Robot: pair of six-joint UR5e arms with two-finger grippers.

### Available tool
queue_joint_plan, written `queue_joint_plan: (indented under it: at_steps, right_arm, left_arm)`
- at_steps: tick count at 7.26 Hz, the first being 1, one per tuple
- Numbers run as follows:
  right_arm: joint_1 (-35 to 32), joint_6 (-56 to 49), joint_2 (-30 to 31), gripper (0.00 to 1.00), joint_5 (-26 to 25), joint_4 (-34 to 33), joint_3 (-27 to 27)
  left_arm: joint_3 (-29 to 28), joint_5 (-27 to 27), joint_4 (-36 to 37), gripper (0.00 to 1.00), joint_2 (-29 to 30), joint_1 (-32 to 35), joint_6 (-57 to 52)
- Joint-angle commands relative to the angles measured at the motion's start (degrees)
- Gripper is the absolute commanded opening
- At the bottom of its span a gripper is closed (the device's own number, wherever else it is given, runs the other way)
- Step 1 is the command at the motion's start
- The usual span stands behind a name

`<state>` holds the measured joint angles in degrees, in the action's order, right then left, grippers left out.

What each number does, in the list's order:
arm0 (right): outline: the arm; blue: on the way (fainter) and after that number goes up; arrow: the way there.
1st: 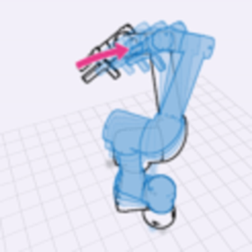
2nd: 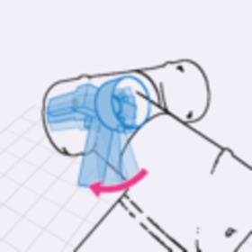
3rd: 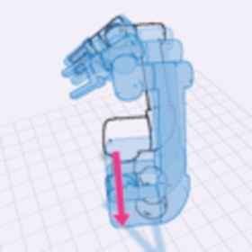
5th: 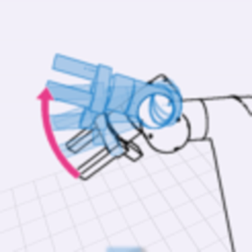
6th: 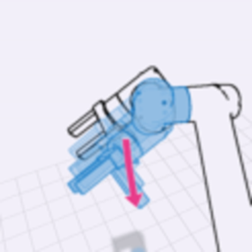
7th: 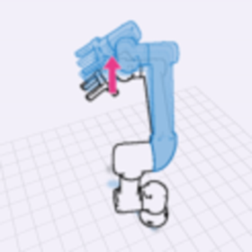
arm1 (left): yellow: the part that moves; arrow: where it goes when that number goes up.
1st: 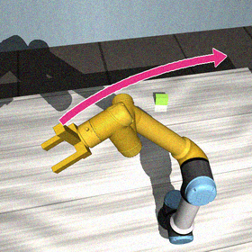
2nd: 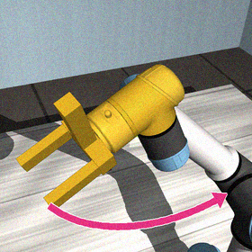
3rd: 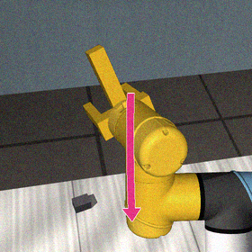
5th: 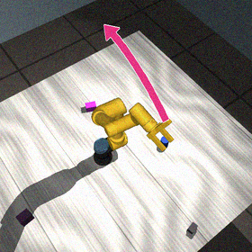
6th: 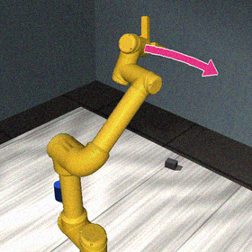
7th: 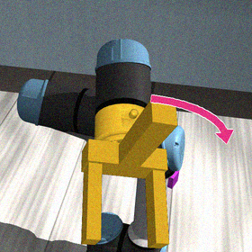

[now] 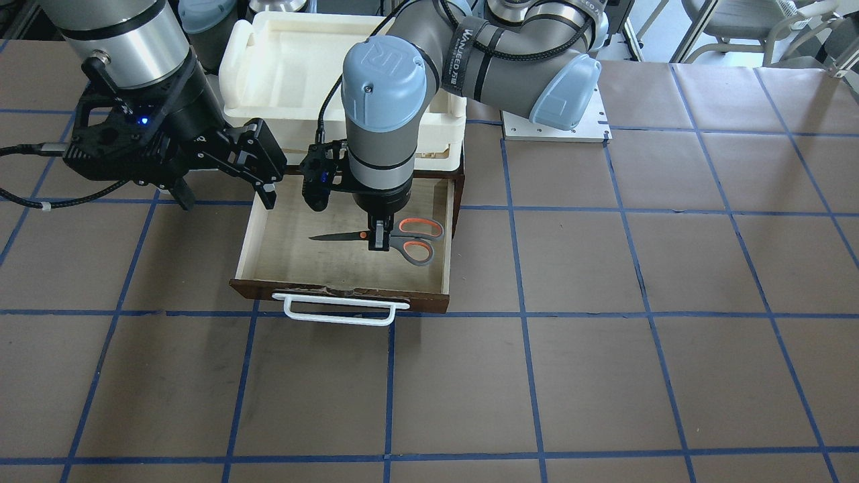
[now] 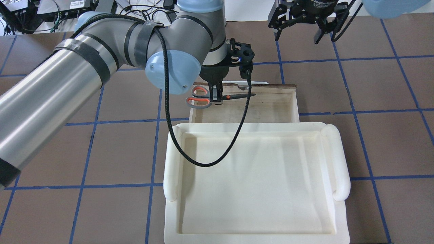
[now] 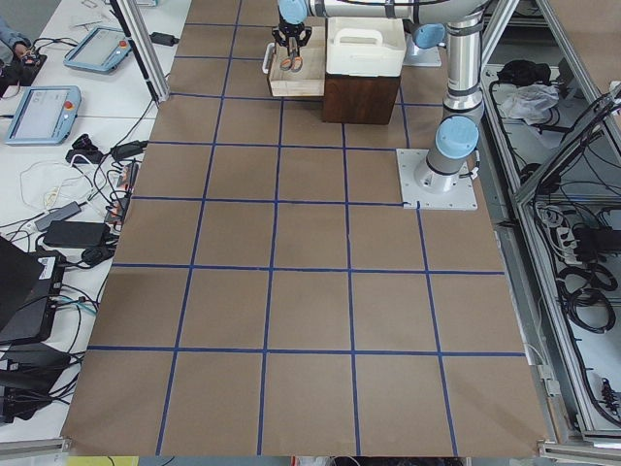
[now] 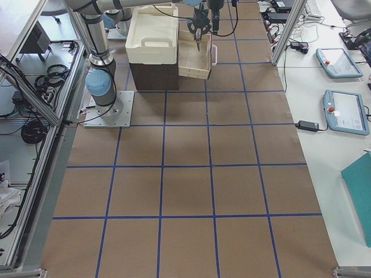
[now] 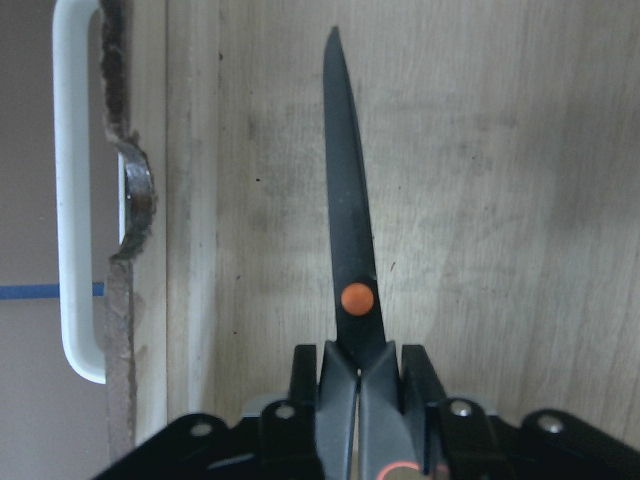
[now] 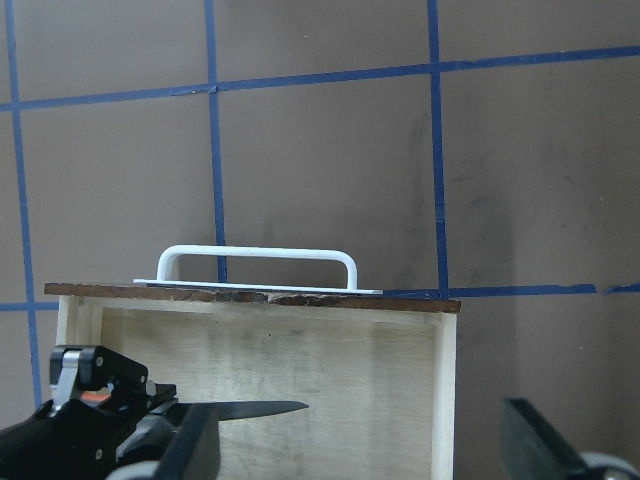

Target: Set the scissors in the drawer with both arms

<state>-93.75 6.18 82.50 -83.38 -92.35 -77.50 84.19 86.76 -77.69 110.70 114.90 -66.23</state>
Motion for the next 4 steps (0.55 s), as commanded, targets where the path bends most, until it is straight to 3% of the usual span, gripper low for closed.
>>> queue_joint_plan:
  at_steps: [1,4]
  right_arm:
    - [1.11,-0.64,0.38,1.00,0.15,0.15,-0.02]
    - [2.43,-0.47,0.73,1.00,0.15,0.68,-0.02]
  left_arm:
    - [1.85,0.25,0.26,0.00,0.30,0.68,0.40]
    - [2.73,0.25,0.34,0.00,1.26,1.21,-0.04]
